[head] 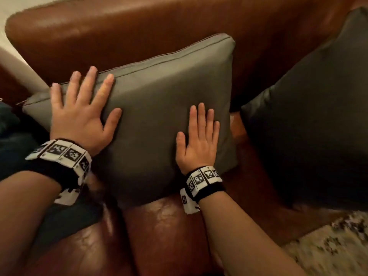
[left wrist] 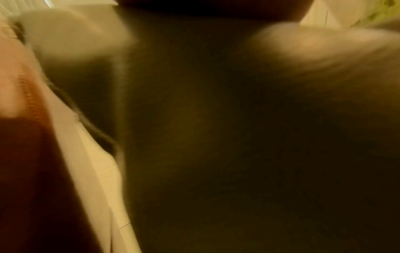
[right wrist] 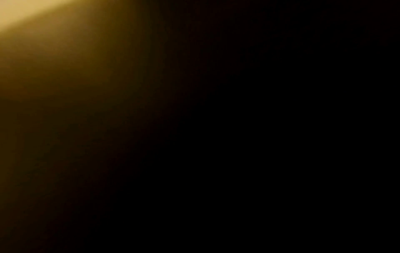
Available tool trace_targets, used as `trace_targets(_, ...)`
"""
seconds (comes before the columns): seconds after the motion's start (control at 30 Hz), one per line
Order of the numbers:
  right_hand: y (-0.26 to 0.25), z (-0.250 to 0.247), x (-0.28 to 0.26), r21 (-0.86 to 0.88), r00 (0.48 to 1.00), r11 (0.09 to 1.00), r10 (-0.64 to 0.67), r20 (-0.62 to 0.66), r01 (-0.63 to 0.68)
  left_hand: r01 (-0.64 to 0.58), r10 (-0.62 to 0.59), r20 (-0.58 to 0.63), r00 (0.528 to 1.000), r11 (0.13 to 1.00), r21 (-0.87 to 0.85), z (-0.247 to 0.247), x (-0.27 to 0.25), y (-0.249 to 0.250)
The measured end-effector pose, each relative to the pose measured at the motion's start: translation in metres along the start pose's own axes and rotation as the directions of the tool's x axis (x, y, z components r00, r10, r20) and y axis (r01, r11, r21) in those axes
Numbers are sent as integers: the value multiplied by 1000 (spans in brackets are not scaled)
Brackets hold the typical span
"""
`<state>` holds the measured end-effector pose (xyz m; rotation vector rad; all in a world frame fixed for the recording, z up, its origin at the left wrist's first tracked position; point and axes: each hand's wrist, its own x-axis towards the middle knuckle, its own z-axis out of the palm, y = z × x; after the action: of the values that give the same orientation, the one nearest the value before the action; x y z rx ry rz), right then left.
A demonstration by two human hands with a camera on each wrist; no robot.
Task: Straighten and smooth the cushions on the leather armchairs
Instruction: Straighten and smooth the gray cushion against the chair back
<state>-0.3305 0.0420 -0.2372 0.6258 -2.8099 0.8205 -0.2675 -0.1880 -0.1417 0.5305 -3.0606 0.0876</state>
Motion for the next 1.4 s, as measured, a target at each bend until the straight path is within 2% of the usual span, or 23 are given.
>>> trace_targets(0.07, 39, 10, -27, 12, 980, 980, 197, -4, -197, 21, -21, 3, 1000, 1000, 1, 3, 0, -8)
trace_targets(0.17, 85, 16, -69, 71, 861, 860, 497, 107, -506, 16, -16, 4, 1000, 1000, -15, 3, 2, -1)
trace_targets(0.23, 100, 6, -79, 49, 843, 850, 510, 174, -524, 40, -40, 0, 999, 999, -12, -2, 1, 3)
trace_targets(0.33, 94, -32, -56, 63, 939, 945, 308, 152, -320, 103, -106, -63, 992, 993, -55, -9, -12, 28)
trace_targets(0.37, 86, -46, -40, 88, 966, 968, 225, 129, -237, 84, -91, -102, 991, 994, -71, -7, -21, 48)
trace_targets(0.43, 60, -70, -2, 140, 994, 988, 46, 98, -60, -57, 46, -146, 988, 996, -73, 10, -45, 94)
trace_targets(0.5, 32, -84, 33, 159, 988, 980, -135, 81, 121, -237, 230, -113, 967, 970, -56, 47, -75, 131)
trace_targets(0.57, 14, -91, 61, 152, 963, 959, -253, 90, 238, -363, 364, -1, 931, 930, -49, 92, -111, 141)
trace_targets(0.7, 8, -96, 91, 132, 951, 951, -292, 102, 278, -500, 499, 269, 824, 863, -70, 152, -184, 106)
trace_targets(0.77, 6, -96, 91, 115, 942, 945, -318, 105, 307, -542, 536, 249, 807, 839, -50, 162, -208, 85)
trace_targets(0.83, -6, -91, 81, 89, 908, 915, -402, 122, 393, -551, 552, 140, 822, 833, -43, 147, -212, 75)
trace_targets(0.87, -17, -86, 73, 97, 873, 884, -466, 141, 457, -505, 509, 62, 858, 860, -75, 130, -202, 75)
trace_targets(0.93, -42, -69, 54, 132, 767, 793, -608, 206, 594, -283, 258, -147, 955, 939, -193, 93, -162, 80)
trace_targets(1.0, -58, -51, 46, 89, 654, 704, -693, 304, 705, -55, -21, -247, 969, 952, -300, 61, -111, 75)
trace_targets(1.03, -56, -46, 52, 22, 627, 677, -692, 356, 735, 12, -87, -236, 968, 953, -303, 51, -87, 66)
trace_targets(1.07, -48, -45, 66, -71, 634, 667, -664, 397, 742, 48, -108, -207, 972, 960, -275, 45, -70, 52)
trace_targets(1.1, -34, -48, 82, -169, 679, 682, -605, 416, 711, 67, -111, -173, 979, 968, -243, 43, -59, 37)
trace_targets(1.2, 19, -71, 136, -346, 895, 848, -283, 346, 402, 116, -134, -115, 984, 982, -150, 38, -51, -11)
trace_targets(1.23, 29, -80, 147, -363, 926, 878, -195, 322, 312, 161, -177, -104, 979, 976, -144, 33, -51, -22)
trace_targets(1.27, 31, -85, 152, -375, 937, 885, -161, 309, 276, 217, -234, -99, 967, 964, -157, 25, -49, -28)
trace_targets(1.33, 12, -87, 150, -347, 921, 870, -250, 299, 349, 232, -260, -125, 958, 952, -199, 4, -31, -27)
trace_targets(1.37, -7, -84, 148, -279, 880, 850, -360, 311, 446, 170, -202, -144, 969, 963, -208, -6, -18, -22)
trace_targets(1.4, -29, -78, 147, -176, 811, 812, -483, 330, 556, 86, -121, -159, 980, 974, -209, -13, -2, -15)
